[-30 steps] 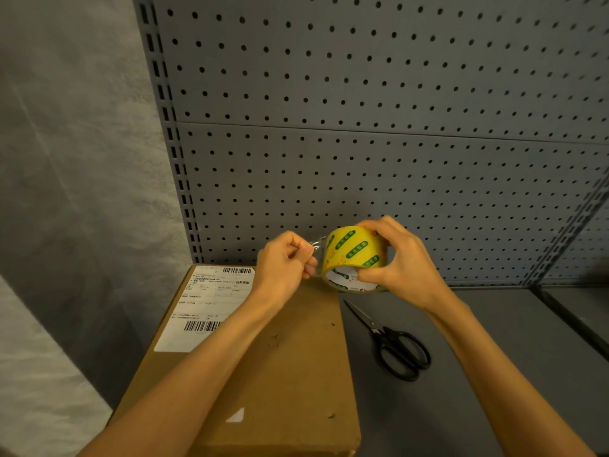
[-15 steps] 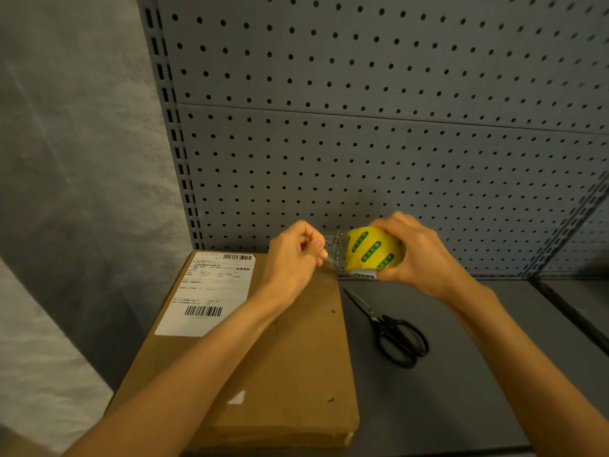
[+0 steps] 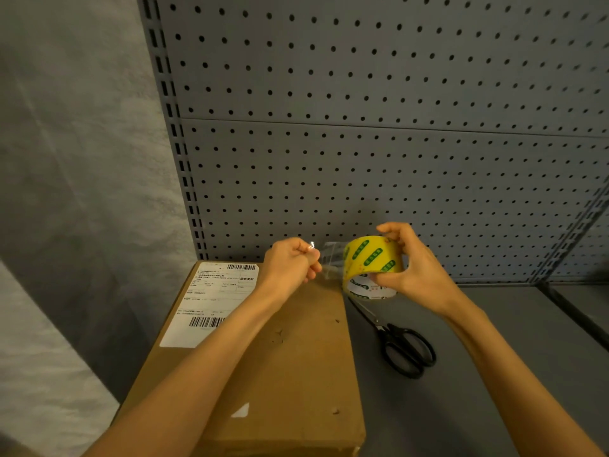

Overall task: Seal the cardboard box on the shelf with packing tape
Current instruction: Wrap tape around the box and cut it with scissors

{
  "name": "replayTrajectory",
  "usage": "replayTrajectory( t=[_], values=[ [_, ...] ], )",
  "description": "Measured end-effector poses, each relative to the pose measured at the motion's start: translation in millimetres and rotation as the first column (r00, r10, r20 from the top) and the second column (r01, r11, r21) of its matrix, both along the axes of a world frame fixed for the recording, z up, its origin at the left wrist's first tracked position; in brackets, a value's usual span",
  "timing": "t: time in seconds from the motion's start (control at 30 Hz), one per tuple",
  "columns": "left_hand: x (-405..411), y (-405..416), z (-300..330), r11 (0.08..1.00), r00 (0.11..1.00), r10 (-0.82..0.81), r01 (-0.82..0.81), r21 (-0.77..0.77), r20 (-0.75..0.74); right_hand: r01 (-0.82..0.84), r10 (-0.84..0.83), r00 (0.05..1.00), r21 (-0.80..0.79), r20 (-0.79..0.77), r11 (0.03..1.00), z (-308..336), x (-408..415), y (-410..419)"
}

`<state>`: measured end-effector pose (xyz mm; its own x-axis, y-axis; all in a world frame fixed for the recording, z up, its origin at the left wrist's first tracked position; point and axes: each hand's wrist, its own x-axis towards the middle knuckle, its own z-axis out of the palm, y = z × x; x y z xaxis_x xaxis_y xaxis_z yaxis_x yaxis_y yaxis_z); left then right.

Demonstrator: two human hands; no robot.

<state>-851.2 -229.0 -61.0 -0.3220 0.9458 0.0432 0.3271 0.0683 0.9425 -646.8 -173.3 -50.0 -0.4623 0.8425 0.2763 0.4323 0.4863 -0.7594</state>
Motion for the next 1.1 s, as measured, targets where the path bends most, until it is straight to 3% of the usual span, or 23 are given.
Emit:
replayTrajectory(
  t=[0.13,0.3,0.47,0.83,1.1],
  values=[
    [-1.4,2.9,-3.8,1.000,1.000,0.027,-0.027,-0.007,-0.007,0.013,-0.015,0.999,-0.041,-0.042,0.999,-9.2,-2.9,2.6],
    [-1.3,6.7,-11.0,0.996,0.983,0.087,-0.081,0.042,-0.160,0.034,-0.034,0.999,-0.008,-0.005,0.999,-8.5,-6.1,8.5],
    [-6.8,12.5,-11.2,0.992,0.948,0.114,-0.123,-0.013,-0.296,0.017,-0.025,0.994,0.074,0.106,0.997,-5.5,-12.8,13.7],
    [-12.5,18.1,-20.7,0.991,0.847,0.021,-0.087,-0.100,-0.531,-0.075,0.051,0.956,0.072,0.288,0.995,-0.3,-22.3,29.7],
    [-13.4,18.1,-24.5,0.997,0.812,0.013,-0.056,-0.055,-0.583,-0.094,0.061,0.947,0.089,0.315,0.992,-1.2,-25.2,33.1]
  ],
)
